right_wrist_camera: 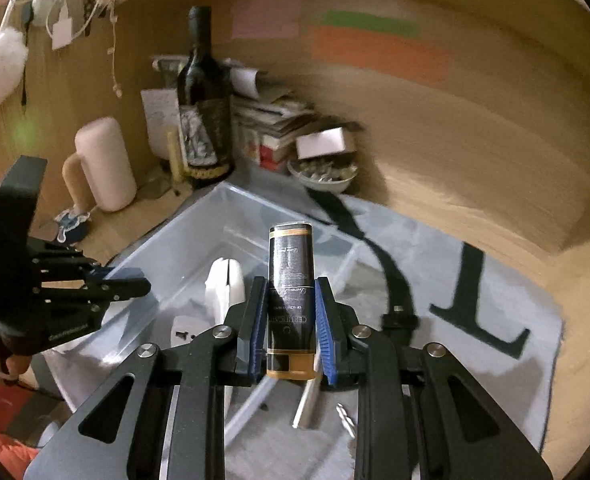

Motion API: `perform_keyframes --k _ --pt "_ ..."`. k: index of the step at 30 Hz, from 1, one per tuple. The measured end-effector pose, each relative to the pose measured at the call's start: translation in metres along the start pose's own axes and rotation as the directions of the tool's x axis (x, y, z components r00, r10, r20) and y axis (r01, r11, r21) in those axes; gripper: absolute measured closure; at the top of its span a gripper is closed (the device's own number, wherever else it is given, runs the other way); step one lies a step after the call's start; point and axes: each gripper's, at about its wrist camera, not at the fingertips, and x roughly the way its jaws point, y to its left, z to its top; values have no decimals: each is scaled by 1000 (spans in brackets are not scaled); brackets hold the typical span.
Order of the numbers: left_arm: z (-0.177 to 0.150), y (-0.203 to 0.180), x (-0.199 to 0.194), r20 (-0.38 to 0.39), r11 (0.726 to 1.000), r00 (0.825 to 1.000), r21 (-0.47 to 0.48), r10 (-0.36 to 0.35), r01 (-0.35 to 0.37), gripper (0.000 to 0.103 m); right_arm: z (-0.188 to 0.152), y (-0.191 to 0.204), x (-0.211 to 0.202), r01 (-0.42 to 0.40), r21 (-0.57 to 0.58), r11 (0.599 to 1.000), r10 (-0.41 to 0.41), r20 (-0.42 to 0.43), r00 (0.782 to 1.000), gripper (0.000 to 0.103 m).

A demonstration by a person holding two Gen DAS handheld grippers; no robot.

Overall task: Organize rigid objects
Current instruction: 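Lower the black-and-gold cylinder into the box and open the right tool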

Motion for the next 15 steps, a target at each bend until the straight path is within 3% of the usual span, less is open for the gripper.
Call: perform_keyframes --k 15 --pt "0 0 0 0 1000 1000 0 1 -1 94 -6 20 46 -52 -70 996 41 -148 988 82"
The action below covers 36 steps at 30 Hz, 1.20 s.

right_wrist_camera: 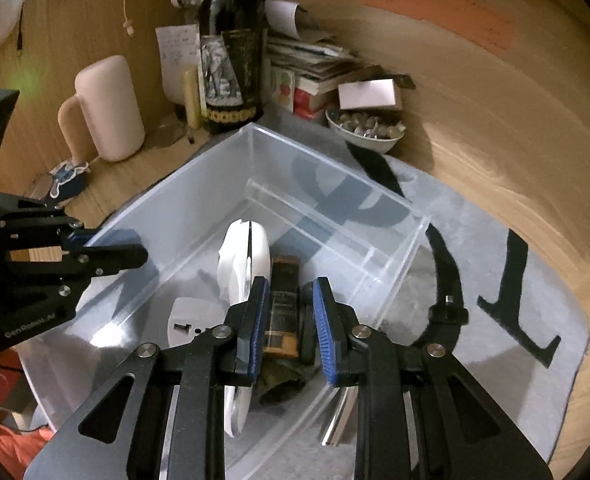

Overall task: Organize rigid objects
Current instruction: 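Lower the black-and-gold cylinder into the box and open the right tool, then grasp the silver key ring on the mat with the right tool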

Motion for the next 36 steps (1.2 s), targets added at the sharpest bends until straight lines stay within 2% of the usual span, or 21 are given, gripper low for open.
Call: perform_keyframes --k 8,13,17,19,24,30,36 --pt "0 0 0 0 1000 1000 -1 0 0 93 -1 -2 -13 9 3 1000 -9 32 999 81" --pt "0 0 0 0 1000 1000 -1 0 0 93 -3 -6 -33 38 18 999 -40 87 995 61" --pt "0 0 0 0 1000 1000 0 0 0 93 -8 -15 -53 66 41 997 -71 125 990 57" --pt "0 0 0 0 1000 1000 0 0 0 93 -12 -21 -63 88 57 994 -95 142 985 51" --pt "0 -1 0 0 1000 1000 1 1 -1 94 -28 -40 -87 150 117 982 -168 164 972 48" --pt "0 -1 0 0 1000 1000 1 2 -2 93 -60 -63 -88 204 184 961 -224 93 970 48" --pt "0 -1 0 -1 1000 1000 3 5 -5 93 -100 -76 -61 200 246 948 -198 -36 980 48"
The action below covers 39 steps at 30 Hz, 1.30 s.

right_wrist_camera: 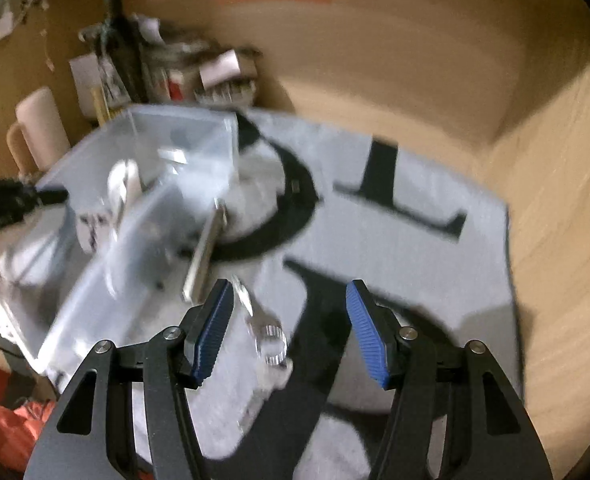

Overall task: Organize rigid objects
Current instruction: 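Grasp the silver key ring on the mat with the right tool, then lower the keys into the box and open the right tool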

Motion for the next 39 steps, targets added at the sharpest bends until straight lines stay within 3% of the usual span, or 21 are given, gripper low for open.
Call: perform_keyframes --k 6,10,14,15,20,30,39 --pt "0 -1 1 -4 1000 1000 3 6 -6 93 -35 -5 27 -32 74 997 40 -108 993 48" --pt "0 -2 1 -3 1000 1000 2 9 -9 93 -46 -4 25 -22 72 997 28 -76 997 49" --pt "-1 -3 1 -2 1000 1000 0 10 -10 93 -48 -7 23 -25 80 996 31 -64 997 68" --pt "-1 -3 1 -2 1000 1000 0 10 -10 93 -46 -7 23 -28 80 996 34 -64 997 78" --pt "-2 -3 1 -3 1000 1000 2 10 -10 93 -42 -10 23 -34 95 995 40 -63 997 80" --pt "-2 -3 1 -2 1000 1000 2 11 -11 93 -15 -14 -7 -38 105 994 31 71 997 81" --pt "-2 -3 1 -3 1000 1000 3 11 -11 93 21 -5 -38 -45 53 998 33 208 978 81"
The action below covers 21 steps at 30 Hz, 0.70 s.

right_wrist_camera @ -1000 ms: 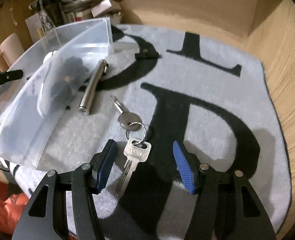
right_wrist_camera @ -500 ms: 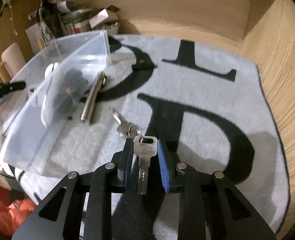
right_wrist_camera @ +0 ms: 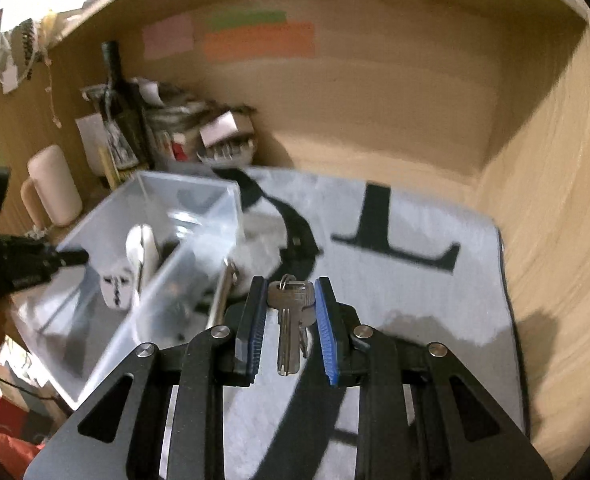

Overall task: Organize rigid objects
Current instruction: 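Lower the keys into the box and open the right tool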

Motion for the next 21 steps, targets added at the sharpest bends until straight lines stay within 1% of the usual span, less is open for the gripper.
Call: perform_keyframes --k 5,12,17,21 --pt "0 0 0 0 1000 1000 0 0 0 93 20 11 -3 -36 -20 999 37 56 998 81" --pt "0 0 0 0 1000 1000 -1 -1 1 93 46 38 -2 -97 -80 992 106 108 988 81" --pt "0 -1 0 0 1000 1000 0 -1 1 93 55 60 2 -146 -129 981 161 120 980 81" --pt "0 -1 0 1 1000 1000 -1 -1 1 93 57 75 10 -177 -160 971 195 101 976 81"
